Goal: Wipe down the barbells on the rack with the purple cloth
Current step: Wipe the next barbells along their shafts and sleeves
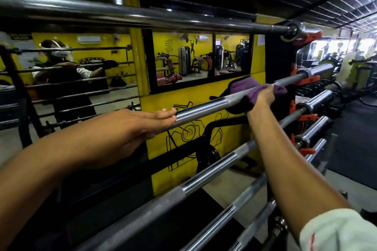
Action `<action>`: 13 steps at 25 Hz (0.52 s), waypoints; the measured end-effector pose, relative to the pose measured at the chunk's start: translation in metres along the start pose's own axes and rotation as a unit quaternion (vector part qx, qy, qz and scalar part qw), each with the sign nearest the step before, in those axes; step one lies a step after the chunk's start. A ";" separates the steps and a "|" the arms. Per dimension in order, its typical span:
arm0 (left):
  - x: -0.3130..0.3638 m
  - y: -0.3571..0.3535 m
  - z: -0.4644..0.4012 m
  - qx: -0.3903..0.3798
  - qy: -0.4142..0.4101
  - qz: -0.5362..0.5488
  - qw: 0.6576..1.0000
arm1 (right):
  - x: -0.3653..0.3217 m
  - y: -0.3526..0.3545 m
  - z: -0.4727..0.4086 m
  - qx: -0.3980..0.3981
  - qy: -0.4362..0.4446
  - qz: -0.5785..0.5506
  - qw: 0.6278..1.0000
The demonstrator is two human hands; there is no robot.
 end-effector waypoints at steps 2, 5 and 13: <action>0.001 0.004 -0.001 0.007 0.002 0.017 1.000 | 0.015 -0.003 0.020 -0.038 -0.034 -0.013 0.999; 0.007 0.003 -0.003 0.006 0.011 0.008 1.000 | 0.072 0.000 0.075 -0.123 -0.064 -0.011 0.990; 0.011 -0.001 -0.002 -0.003 0.039 -0.039 0.998 | 0.027 -0.003 0.025 -0.043 -0.019 0.007 0.999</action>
Point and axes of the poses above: each hand's wrist, its own z-axis away from the middle knuckle, its own y-axis out of the back of the hand, x = y × z, the point moved 2 cm from there along -z, towards the middle knuckle, and after that the axes turned 2 degrees about -z, right-handed, at the moved point
